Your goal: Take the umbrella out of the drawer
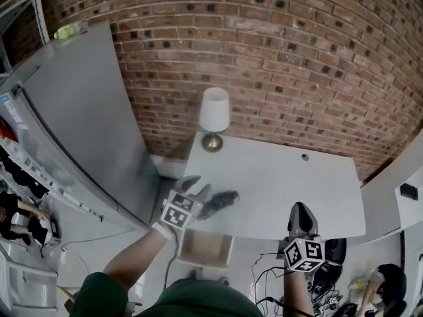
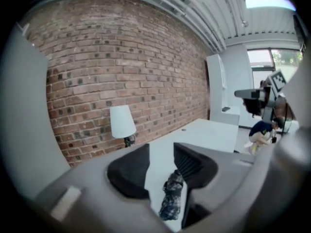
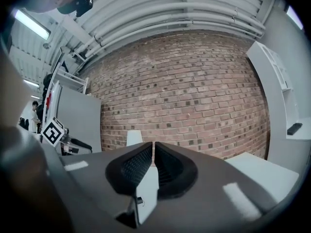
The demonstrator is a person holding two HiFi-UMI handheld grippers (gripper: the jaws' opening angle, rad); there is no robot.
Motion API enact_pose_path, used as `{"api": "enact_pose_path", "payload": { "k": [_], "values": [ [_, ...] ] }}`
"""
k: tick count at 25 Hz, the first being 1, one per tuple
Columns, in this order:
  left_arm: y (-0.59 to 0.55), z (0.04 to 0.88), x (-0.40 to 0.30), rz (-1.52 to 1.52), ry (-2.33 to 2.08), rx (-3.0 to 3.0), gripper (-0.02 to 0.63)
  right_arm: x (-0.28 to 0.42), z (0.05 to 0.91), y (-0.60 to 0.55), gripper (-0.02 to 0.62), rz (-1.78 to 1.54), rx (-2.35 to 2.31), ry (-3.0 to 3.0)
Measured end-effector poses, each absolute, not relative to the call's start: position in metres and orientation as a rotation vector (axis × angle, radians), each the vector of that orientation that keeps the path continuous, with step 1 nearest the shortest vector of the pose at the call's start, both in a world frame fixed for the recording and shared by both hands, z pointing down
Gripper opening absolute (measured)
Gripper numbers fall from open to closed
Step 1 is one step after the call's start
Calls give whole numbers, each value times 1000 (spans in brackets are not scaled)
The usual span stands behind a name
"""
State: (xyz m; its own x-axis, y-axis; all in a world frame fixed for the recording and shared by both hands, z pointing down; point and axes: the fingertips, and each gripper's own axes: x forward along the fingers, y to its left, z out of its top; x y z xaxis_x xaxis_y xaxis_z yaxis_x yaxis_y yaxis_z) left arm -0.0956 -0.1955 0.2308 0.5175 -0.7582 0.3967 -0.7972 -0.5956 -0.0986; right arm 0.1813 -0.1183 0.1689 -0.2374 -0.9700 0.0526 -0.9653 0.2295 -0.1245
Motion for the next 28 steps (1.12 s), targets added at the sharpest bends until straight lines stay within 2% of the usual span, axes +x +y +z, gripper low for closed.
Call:
{"api": "enact_pose_path", "payload": {
  "k": [2,5,14,18,28],
  "values": [
    [-188,207,-95,530,-1429,2675,109,178,163,-117,14,-183,-1922,2451],
    [-174,179,-93,408,-1468,2706,0,170,151,-114,14,-135,-1927,2458],
    [-141,104,-98,221,-1640,2811,-2,154,105,-99,14,10,-1861,2443],
    [-131,97,-105,71,-1663,2745,-2,145,93,-93,14,57,-1840,2446],
    [-120,92,-114,44,-1684,2735,-2,137,88,-81,14,101,-1829,2468]
  ]
}}
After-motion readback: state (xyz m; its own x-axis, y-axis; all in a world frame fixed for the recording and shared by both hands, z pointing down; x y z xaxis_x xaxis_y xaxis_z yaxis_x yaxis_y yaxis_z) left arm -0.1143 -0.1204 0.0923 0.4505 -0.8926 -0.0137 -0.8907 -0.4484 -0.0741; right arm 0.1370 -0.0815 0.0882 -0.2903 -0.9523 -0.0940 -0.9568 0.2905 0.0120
